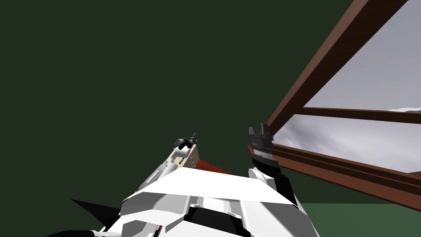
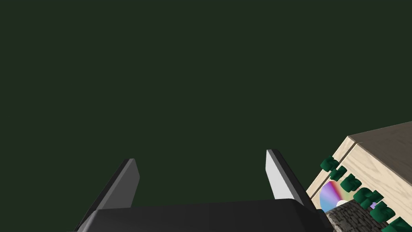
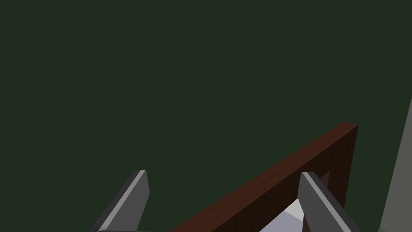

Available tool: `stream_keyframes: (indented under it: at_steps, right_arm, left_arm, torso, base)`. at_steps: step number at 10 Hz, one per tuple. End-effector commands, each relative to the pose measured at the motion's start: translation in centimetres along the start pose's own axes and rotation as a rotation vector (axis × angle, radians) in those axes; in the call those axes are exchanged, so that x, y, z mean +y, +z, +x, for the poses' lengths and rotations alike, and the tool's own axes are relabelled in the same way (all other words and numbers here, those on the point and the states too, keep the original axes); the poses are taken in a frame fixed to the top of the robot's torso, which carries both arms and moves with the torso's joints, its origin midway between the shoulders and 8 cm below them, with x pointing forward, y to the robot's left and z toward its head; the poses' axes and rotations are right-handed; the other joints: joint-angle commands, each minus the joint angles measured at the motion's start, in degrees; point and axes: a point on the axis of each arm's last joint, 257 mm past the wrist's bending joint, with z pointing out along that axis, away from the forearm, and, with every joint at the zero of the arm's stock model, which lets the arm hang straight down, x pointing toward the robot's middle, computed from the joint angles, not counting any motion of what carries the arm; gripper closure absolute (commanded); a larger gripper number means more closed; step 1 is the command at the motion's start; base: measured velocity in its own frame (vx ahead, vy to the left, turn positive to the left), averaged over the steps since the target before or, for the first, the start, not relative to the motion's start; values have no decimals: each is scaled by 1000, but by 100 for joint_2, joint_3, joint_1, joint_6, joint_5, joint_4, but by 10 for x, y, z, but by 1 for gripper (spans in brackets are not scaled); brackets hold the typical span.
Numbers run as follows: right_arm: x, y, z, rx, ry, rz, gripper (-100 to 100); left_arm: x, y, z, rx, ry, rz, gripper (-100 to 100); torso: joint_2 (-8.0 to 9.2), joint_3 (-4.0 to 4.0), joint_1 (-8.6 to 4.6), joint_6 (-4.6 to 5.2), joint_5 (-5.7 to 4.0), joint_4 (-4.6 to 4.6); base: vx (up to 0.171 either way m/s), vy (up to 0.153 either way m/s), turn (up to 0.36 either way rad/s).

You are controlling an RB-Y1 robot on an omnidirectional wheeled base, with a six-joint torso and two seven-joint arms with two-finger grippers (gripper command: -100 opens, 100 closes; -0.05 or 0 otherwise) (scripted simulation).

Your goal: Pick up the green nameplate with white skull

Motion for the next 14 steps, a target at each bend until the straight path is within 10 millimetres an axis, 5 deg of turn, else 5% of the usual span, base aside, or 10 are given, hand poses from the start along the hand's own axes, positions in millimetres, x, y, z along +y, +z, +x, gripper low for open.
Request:
stream_keyframes:
  at_steps: [1,14]
  right_arm:
    - [0,0,0,0,0,0,0]
    - [0,0,0,0,0,0,0]
  left_arm:
    - [14,5,-7,-16,-22,-57,-100]
    - [130,0,-54,-161,-162,-469,-100]
  torso:
    - [0,0,0,0,0,0]
    - [4,2,2,0,1,1]
  base:
    - [27,12,-12]
    - [17,19,-11]
